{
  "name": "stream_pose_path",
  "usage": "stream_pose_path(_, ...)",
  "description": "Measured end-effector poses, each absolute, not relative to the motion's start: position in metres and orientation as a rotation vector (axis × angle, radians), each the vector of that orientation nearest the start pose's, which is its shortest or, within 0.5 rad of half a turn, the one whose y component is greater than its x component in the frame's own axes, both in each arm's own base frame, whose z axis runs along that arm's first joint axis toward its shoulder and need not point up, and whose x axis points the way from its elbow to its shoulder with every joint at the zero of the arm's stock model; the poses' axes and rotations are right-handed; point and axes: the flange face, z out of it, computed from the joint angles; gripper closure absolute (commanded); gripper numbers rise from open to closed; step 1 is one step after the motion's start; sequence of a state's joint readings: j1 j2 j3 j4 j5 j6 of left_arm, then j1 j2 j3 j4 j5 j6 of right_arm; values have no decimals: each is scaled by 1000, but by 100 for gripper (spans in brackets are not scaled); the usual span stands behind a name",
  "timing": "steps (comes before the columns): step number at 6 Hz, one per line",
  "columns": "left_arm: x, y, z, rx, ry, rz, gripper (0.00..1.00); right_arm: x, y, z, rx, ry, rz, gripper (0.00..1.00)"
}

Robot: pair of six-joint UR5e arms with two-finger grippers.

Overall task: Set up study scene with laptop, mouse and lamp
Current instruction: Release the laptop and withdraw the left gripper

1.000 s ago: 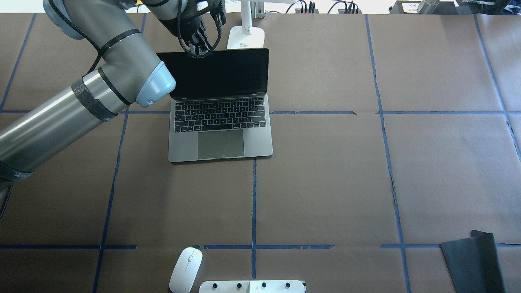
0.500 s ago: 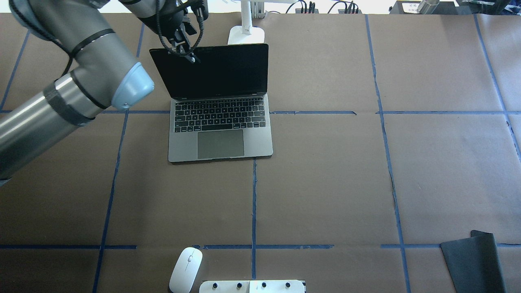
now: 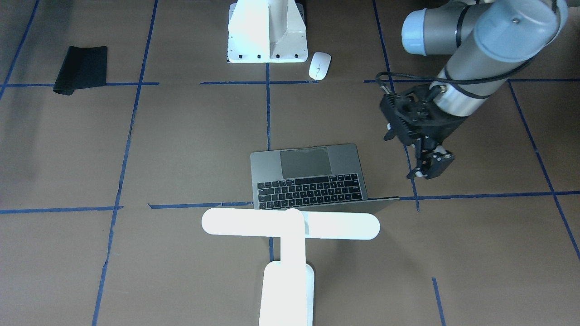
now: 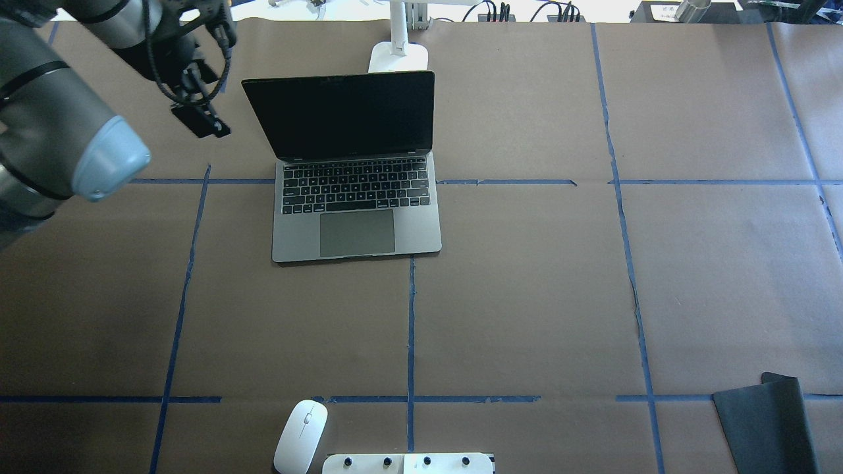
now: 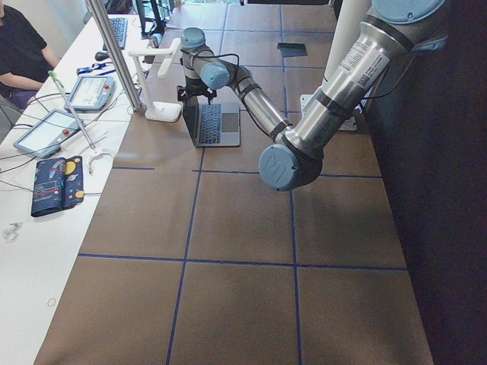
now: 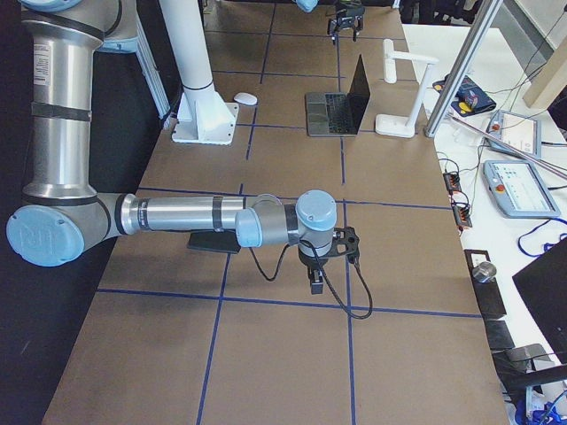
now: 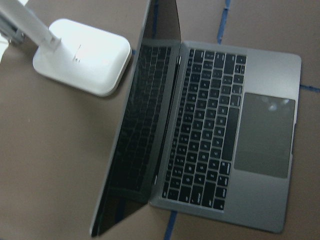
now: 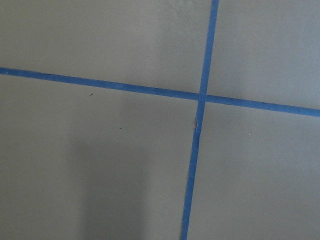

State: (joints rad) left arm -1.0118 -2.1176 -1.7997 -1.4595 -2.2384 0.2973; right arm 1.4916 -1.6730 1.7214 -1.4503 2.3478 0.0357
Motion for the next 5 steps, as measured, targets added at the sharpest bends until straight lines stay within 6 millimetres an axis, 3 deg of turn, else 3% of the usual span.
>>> stream_pose_path(1,252,-549,290,432,773,849,0,18,-465,614,133,-790,-117,0)
stream_pose_path(3,197,-514,384,232,755,601,0,-24,-470,597,160,-828,-84,0)
stream_pose_path(4,163,-497,434,174,738,529,0,-50,-460,591,170,-864,-45,0)
stream_pose_path(5,138,-480,472,148,730,474,0,-70,-436,590,177,-905,-16,0)
